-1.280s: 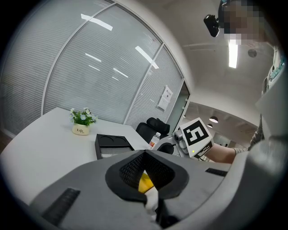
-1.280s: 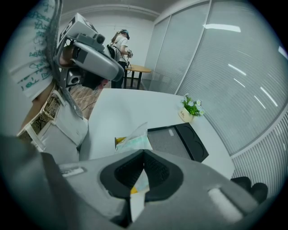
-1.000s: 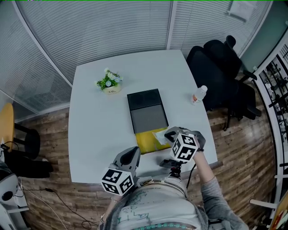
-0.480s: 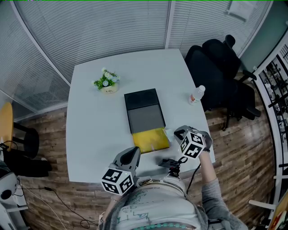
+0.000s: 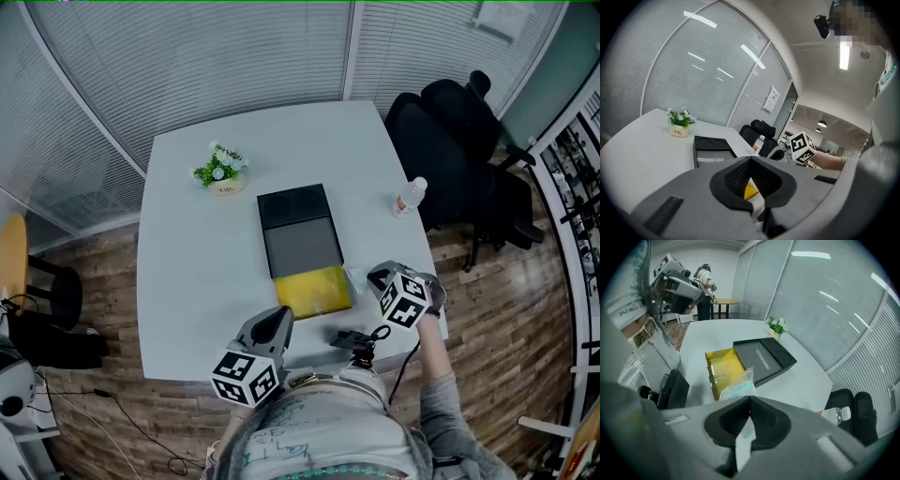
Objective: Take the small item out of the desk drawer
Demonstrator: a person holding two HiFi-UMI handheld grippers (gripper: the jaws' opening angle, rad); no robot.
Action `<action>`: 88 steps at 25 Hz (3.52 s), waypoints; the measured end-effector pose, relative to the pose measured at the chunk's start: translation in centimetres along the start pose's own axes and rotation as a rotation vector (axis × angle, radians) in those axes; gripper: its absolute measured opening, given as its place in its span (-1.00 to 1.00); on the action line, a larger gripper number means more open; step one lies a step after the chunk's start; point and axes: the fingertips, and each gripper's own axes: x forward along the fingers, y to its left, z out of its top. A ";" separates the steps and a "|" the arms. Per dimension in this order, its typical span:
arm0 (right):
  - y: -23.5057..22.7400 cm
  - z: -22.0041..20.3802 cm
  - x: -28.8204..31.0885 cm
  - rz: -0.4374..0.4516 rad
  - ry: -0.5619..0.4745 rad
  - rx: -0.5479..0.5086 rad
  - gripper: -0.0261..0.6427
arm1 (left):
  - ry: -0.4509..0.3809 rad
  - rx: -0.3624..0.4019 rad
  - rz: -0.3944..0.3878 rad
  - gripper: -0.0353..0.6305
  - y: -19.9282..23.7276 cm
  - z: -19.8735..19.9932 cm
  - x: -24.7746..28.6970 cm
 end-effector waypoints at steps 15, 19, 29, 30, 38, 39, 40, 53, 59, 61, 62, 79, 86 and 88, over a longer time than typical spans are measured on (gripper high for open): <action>1.6 -4.9 5.3 0.028 0.059 0.086 -0.91 | 0.014 0.001 -0.006 -0.90 -0.2 -0.1 0.2; 2.5 -6.7 7.6 0.058 0.081 0.105 -0.91 | 0.023 0.005 -0.014 -0.90 -0.5 -0.4 0.5; 4.4 -8.1 10.7 0.121 0.121 0.121 -0.91 | 0.037 -0.001 -0.028 -0.90 -0.7 -0.9 0.8; 4.4 -8.2 10.8 0.124 0.122 0.125 -0.91 | 0.038 -0.002 -0.027 -0.90 -0.7 -1.0 0.8; 4.2 -8.2 11.1 0.121 0.124 0.162 -0.91 | 0.037 -0.007 -0.026 -0.90 -0.5 -1.0 0.7; 4.1 -8.3 11.1 0.121 0.128 0.165 -0.91 | 0.037 -0.007 -0.026 -0.90 -0.4 -1.0 0.7; 4.1 -8.3 11.1 0.121 0.130 0.166 -0.91 | 0.037 -0.007 -0.027 -0.90 -0.4 -1.0 0.8; 4.2 -8.3 12.0 0.151 0.155 0.183 -0.93 | 0.034 -0.011 -0.029 -0.90 -0.6 -1.1 0.5; 4.1 -8.3 11.8 0.170 0.162 0.211 -0.93 | 0.028 -0.016 -0.027 -0.90 -0.6 -1.1 0.5; 4.0 -8.2 11.8 0.171 0.162 0.210 -0.93 | 0.029 -0.016 -0.028 -0.90 -0.6 -1.0 0.5; 4.0 -8.1 11.9 0.172 0.160 0.211 -0.93 | 0.030 -0.016 -0.028 -0.90 -0.5 -0.9 0.5; 3.9 -8.2 11.9 0.158 0.157 0.225 -0.92 | 0.023 -0.013 -0.050 -0.90 -0.9 -0.9 0.5; 4.0 -8.1 11.9 0.130 0.165 0.193 -0.91 | 0.020 -0.012 -0.062 -0.90 -1.2 -0.8 0.4; 3.9 -8.1 11.9 0.125 0.167 0.193 -0.90 | 0.020 -0.011 -0.065 -0.90 -1.1 -0.8 0.2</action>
